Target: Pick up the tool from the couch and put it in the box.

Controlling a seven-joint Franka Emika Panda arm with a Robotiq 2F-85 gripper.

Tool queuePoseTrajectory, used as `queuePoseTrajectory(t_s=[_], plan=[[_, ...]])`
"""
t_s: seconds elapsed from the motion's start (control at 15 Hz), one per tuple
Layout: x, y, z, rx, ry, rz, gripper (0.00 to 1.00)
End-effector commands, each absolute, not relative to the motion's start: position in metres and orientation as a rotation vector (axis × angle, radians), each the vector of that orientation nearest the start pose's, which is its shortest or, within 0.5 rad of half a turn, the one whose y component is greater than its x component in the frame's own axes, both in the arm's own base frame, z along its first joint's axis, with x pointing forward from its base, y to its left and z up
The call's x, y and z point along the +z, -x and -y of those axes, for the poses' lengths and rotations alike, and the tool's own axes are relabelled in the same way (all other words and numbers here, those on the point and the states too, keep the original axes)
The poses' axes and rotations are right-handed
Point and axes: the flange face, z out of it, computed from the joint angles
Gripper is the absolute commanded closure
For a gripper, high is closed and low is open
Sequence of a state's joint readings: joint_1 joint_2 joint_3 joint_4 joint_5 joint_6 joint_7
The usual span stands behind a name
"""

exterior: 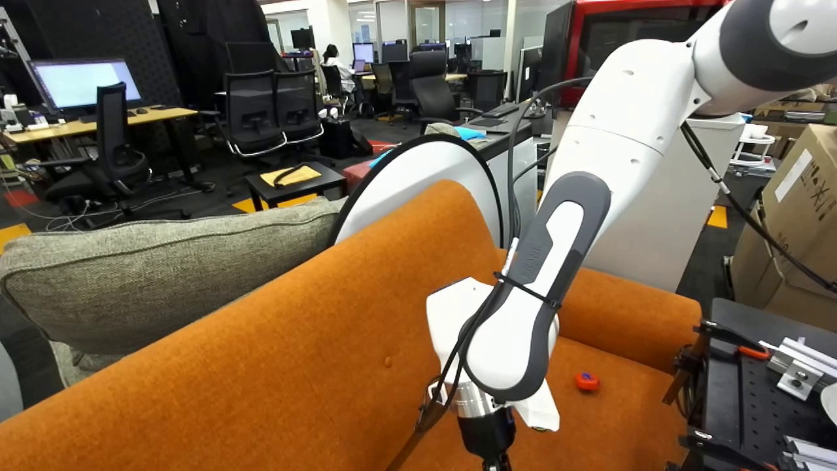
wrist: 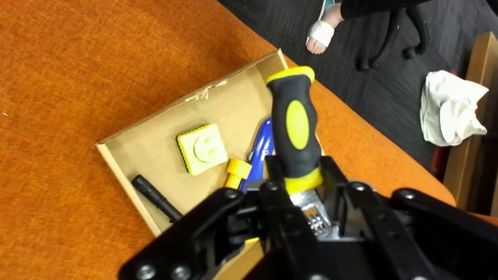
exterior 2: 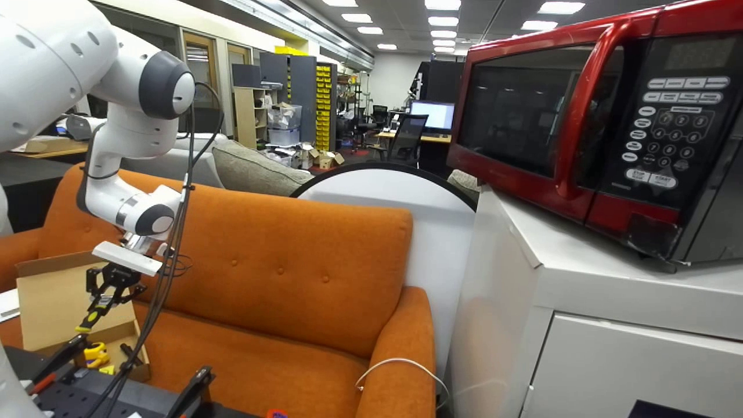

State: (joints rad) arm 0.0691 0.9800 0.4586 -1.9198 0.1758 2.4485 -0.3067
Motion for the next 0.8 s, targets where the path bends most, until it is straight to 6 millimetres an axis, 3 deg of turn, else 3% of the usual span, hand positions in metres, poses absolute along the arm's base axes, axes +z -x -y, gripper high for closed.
queuePoseTrajectory(t_s=[0.0, 0.13, 0.2, 0.27, 0.4, 0.6, 0.73], plan=[[0.006, -0.461, -0.324, 0.638, 2.496, 0.889, 0.93], [0.008, -0.461, -0.345, 0.640, 2.492, 0.949, 0.93], [0.009, -0.461, -0.353, 0.641, 2.488, 0.978, 0.85], [0.009, -0.460, -0.359, 0.652, 2.476, 1.006, 0.54], [0.008, -0.462, -0.364, 0.676, 2.466, 1.041, 0.40], [0.000, -0.473, -0.344, 0.709, 2.490, 1.017, 0.17], [-0.005, -0.485, -0.315, 0.718, 2.520, 0.967, 0.03]])
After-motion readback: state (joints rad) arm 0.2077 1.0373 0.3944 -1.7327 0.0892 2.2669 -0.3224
